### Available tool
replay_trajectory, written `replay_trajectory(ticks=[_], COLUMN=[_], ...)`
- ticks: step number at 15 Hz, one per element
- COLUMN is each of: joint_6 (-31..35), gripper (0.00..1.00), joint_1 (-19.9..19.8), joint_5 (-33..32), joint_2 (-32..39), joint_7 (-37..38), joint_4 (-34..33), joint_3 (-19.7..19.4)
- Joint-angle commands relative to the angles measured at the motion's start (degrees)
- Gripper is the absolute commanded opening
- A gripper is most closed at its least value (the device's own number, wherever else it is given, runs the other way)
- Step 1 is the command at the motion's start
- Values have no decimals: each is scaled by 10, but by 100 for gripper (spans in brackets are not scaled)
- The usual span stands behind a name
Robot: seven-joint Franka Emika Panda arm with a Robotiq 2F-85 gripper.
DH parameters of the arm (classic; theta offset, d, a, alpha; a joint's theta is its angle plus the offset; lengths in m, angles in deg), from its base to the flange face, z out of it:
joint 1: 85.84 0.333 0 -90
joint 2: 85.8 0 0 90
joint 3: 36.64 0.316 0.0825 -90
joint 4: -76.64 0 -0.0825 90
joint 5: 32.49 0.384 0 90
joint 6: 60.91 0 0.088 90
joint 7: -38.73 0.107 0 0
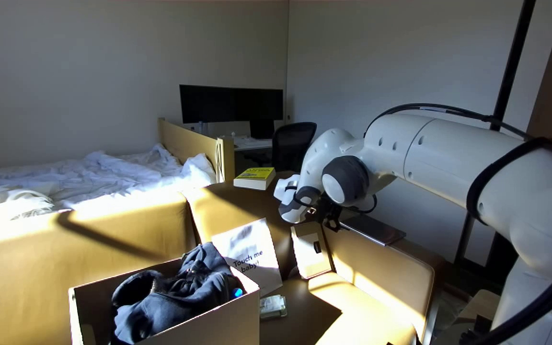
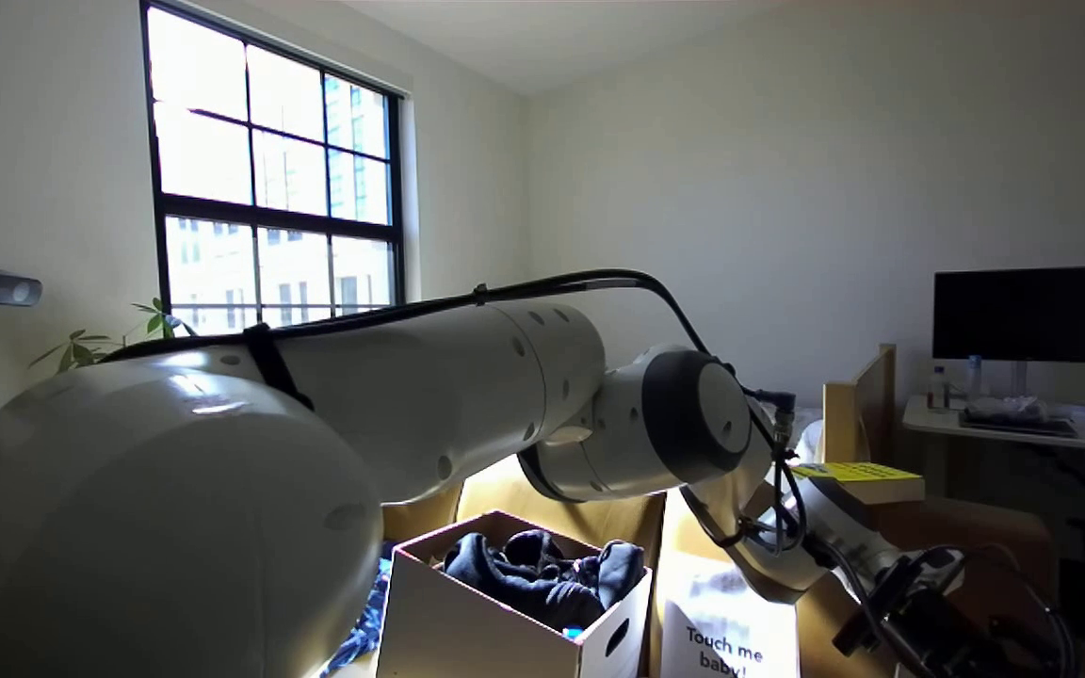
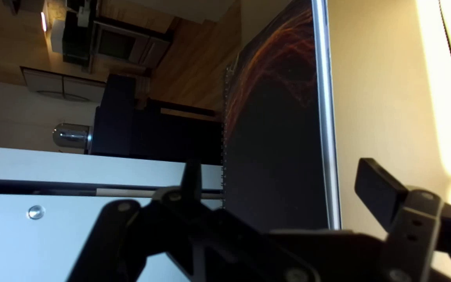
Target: Pick up the book and put it in the box
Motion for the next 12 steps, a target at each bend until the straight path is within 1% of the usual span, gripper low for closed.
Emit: replay_trajectory(ticks=[1, 2, 3, 8, 12], joint_6=[-17, -21, -12, -19, -39], gripper=[100, 100, 100, 100, 100], joint_1=[-15, -17, -15, -31, -32], joint_5=[3, 4, -5, 4, 5], joint_2=[46, 56, 28, 33, 33], joint_7=[-64, -71, -60, -54, -74], joint_4=[-79, -94, -49, -58, -61], joint_3=[-7, -9, -2, -1, 1])
